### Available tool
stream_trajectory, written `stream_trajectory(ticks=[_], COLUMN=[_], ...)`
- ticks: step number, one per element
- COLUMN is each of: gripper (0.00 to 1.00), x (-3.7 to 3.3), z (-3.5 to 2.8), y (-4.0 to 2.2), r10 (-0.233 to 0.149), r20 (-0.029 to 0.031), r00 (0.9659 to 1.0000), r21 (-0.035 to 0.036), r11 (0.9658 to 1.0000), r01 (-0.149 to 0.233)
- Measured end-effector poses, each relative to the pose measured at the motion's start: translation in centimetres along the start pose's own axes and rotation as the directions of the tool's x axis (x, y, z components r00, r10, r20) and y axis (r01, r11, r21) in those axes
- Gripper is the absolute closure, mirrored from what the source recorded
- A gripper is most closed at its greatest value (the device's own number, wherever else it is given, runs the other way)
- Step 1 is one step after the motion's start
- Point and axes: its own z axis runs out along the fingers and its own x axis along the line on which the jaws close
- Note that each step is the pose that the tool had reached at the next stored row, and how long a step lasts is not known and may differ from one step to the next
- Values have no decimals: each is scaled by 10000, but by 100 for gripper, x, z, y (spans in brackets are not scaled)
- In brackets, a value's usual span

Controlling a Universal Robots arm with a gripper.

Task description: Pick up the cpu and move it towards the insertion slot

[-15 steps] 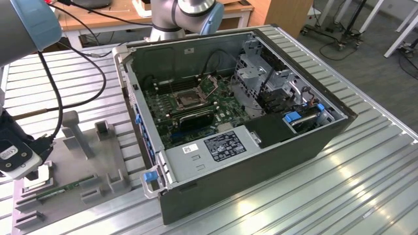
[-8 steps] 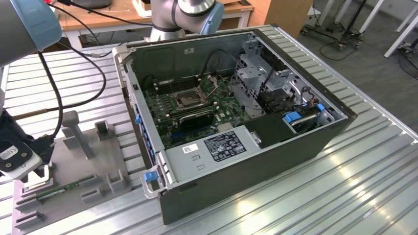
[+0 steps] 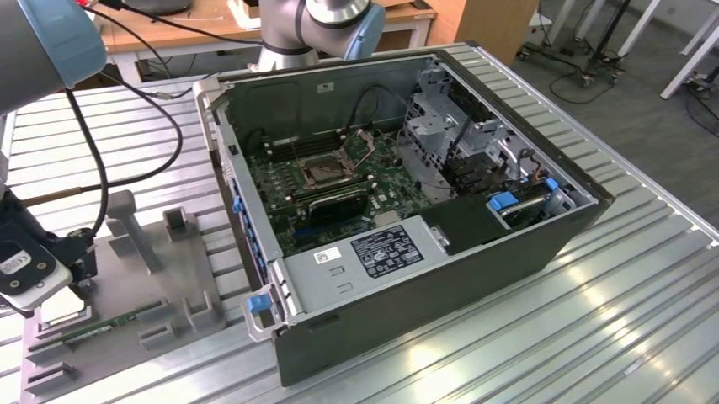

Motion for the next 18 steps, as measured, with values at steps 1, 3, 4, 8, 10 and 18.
stream_trajectory(ticks=[1,3,4,8,10,18], gripper=[41,41,41,41,41,41], x=[0,0,0,0,0,0], z=[0,1,1,14,18,42], y=[0,0,0,-1,-1,-2], r10=[0,0,0,0,0,0], r20=[0,1,0,0,2,0], r00=[10000,10000,10000,10000,10000,10000], r21=[0,0,0,0,-1,0], r11=[10000,10000,10000,10000,10000,10000], r01=[0,0,0,0,0,0])
